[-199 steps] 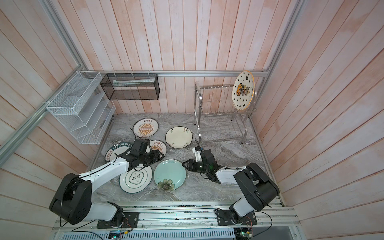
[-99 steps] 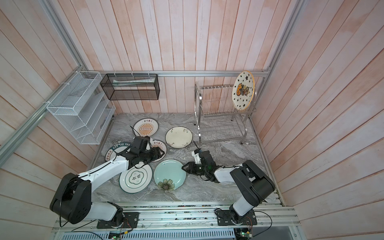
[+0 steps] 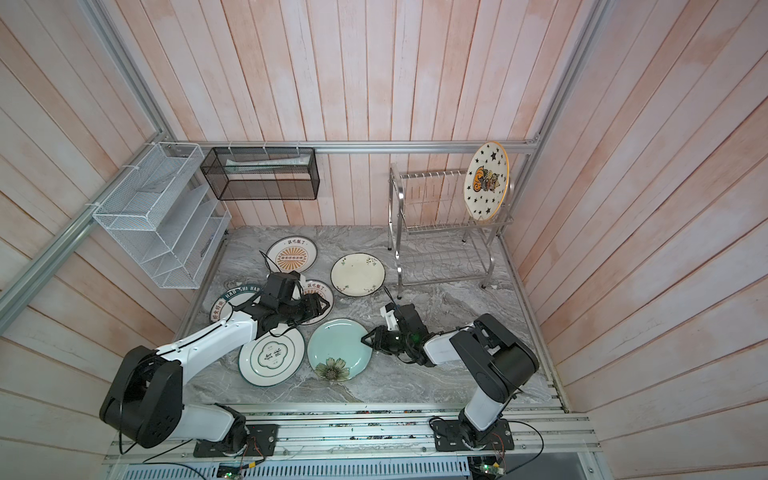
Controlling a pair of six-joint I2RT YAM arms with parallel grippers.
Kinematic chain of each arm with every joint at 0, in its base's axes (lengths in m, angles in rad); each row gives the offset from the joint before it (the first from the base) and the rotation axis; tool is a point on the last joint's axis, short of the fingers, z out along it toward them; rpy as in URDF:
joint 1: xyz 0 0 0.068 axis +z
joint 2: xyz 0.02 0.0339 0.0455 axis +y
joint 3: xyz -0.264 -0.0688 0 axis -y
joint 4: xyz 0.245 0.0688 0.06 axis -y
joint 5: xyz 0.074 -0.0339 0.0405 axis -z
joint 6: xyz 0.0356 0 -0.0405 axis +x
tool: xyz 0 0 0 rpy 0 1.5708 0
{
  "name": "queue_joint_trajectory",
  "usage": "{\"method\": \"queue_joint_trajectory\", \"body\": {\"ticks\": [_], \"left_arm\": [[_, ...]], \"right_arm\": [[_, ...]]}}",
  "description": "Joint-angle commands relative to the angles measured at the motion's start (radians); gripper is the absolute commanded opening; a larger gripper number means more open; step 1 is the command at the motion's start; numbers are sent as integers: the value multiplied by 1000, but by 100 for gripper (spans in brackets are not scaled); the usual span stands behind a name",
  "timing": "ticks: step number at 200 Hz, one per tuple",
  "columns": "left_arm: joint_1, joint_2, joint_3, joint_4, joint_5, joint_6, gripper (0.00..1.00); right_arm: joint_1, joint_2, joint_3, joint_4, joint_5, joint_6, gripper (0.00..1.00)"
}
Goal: Load the plates into the dish rack
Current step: 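Pinch the green plate rim with the right gripper and tilt it up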
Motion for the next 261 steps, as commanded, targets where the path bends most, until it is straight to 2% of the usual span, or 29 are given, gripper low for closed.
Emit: {"method": "queue_joint_trajectory", "body": {"ticks": [1, 33, 72, 123, 205, 261], "left_arm": [[-4, -19, 8, 25, 10, 8, 68], [-3, -24, 5, 25, 10, 8, 68], [-4, -34, 2, 23, 10, 8, 68], [-4, -39, 0, 21, 9, 8, 68], [-3, -20, 5, 45, 24, 10, 67], [-3, -6, 10, 65, 47, 18, 67]], "right_arm": [[5, 18, 13, 10, -5, 9, 31], [4, 25, 13, 15, -4, 7, 26], [3, 25, 9, 17, 0, 6, 13], [-21, -8, -4, -5, 9, -13, 1], [-154, -250, -53, -145, 51, -96, 0], [-208, -313, -29, -159, 45, -118, 0]]}}
